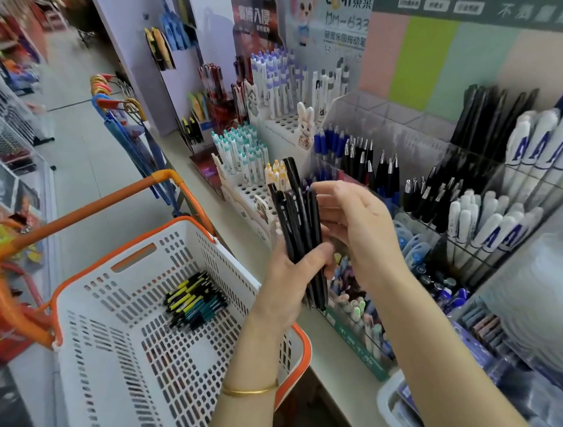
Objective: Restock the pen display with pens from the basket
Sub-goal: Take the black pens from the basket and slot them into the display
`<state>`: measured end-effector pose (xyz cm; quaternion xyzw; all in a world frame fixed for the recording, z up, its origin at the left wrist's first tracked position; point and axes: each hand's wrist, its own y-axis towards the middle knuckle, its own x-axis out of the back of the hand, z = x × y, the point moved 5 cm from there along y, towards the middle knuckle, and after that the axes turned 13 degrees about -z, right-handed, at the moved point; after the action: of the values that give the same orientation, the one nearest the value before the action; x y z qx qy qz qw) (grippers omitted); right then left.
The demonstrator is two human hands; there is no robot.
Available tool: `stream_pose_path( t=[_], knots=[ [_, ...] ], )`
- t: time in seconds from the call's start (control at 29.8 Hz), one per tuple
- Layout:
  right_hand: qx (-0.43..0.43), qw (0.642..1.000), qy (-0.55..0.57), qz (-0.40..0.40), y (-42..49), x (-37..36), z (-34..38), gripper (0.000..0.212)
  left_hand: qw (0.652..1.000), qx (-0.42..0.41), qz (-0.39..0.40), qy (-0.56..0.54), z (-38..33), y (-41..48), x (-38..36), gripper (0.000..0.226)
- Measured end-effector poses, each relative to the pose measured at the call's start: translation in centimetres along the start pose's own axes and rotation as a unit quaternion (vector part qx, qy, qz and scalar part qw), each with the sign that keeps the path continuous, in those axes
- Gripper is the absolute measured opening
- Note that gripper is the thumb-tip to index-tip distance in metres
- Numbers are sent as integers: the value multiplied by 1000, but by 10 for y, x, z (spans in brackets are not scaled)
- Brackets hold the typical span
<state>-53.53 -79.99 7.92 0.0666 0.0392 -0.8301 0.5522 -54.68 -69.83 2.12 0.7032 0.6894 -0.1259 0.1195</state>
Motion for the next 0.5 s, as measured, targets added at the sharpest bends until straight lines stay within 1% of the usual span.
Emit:
stream_pose_path(
  t=[0.07,0.13,0.2,0.27,0.34,0.4,0.44,0.47,0.5],
  knots=[
    [8,1000,19,21,-5,-3,1,30,1000,-2,22,12,7,-2,5,15],
    [16,998,42,32,-11,-7,1,31,998,-9,37,40,13,-4,8,25],
    [39,998,42,24,-13,-8,-1,31,997,-12,42,61,15,-6,10,35],
    [58,998,30,16,-14,-6,-3,31,997,-18,39,63,15,-4,11,33],
    [74,997,6,11,-14,-3,-4,28,998,-14,28,46,14,-2,13,32],
    [120,991,-52,14,-15,-1,-1,15,1000,-1,22,17,12,0,12,31],
    [153,984,-90,20,-14,-1,1,12,1000,9,22,1,11,0,12,26],
    [179,976,-123,23,-13,-3,3,12,999,20,21,-15,11,0,10,20],
    [191,971,-145,23,-11,-3,4,13,999,38,19,-33,10,-1,7,16]
  ],
)
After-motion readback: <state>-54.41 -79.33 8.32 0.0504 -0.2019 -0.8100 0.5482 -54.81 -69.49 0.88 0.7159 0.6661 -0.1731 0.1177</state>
